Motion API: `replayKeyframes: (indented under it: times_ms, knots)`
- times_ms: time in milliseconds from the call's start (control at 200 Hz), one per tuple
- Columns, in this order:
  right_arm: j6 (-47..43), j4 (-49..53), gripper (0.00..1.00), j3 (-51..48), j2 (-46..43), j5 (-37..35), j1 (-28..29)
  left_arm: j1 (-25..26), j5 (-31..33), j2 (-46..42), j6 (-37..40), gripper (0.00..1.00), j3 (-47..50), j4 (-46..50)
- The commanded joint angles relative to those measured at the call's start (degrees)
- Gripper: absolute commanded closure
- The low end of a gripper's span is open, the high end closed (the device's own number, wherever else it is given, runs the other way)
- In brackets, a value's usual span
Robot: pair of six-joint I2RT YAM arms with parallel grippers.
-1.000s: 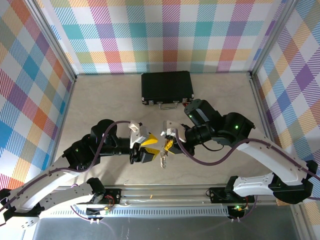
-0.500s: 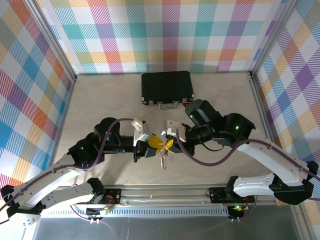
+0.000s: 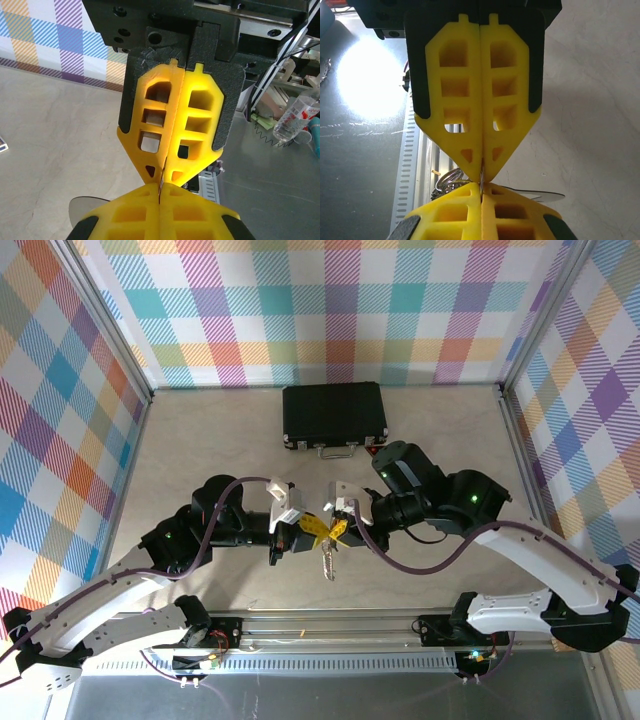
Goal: Put the keys on the keyring
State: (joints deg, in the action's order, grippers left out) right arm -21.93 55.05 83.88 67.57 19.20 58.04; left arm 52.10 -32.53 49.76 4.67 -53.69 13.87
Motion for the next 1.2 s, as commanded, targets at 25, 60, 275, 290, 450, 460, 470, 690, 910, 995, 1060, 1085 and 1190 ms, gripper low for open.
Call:
replayKeyframes:
  times_ms: [25,60,275,290,450,460,470,690,910,995,1060,1085,1190]
  knots:
    - [-1.10,-3.25,1.00,-0.54,-1.36,4.04,0.41,0.11,0.17,-0.73,-1.68,1.00,1.04,-4.39]
    - [-0.93,-3.56,1.00,-0.63,-1.43,4.25,0.41,0.15,0.16,-0.91,-1.64,1.00,1.18,-4.59]
    - [1.26,-6.38,0.92,-1.81,-2.88,4.67,0.40,0.11,-0.28,-3.35,-2.47,1.00,2.31,-7.64]
    - [1.63,-6.60,0.90,-1.98,-3.05,4.60,0.40,0.11,-0.32,-3.66,-2.48,1.00,2.37,-7.96]
    - [4.44,-10.41,0.81,-4.08,-5.11,4.87,0.41,0.11,-1.29,-5.43,-3.56,1.00,2.85,-11.01]
    - [4.62,-10.64,0.80,-4.20,-5.22,4.94,0.41,0.11,-1.34,-5.52,-3.60,1.00,2.95,-11.22]
    - [4.79,-10.94,0.80,-4.30,-5.31,5.07,0.41,0.11,-1.42,-5.59,-3.74,1.00,3.01,-11.45]
    - [7.67,-15.22,0.77,-6.46,-6.51,6.93,0.41,0.18,-2.88,-6.31,-6.70,1.00,5.02,-16.91]
    - [8.40,-16.56,0.83,-7.28,-6.79,7.38,0.36,0.19,-4.28,-7.29,-8.69,1.00,6.67,-20.01]
    - [8.40,-16.47,0.92,-7.28,-6.74,7.60,0.36,0.16,-4.39,-7.46,-8.93,1.00,6.98,-20.37]
    - [8.31,-16.16,1.00,-7.10,-6.71,7.65,0.35,0.20,-4.22,-7.53,-9.06,1.00,6.97,-20.33]
    - [8.23,-15.88,1.00,-6.94,-6.79,7.44,0.40,0.20,-4.15,-7.57,-8.95,1.00,6.86,-20.01]
    - [7.25,-12.85,1.00,-5.16,-6.42,5.26,0.45,0.20,-2.18,-7.81,-6.10,1.00,6.07,-15.34]
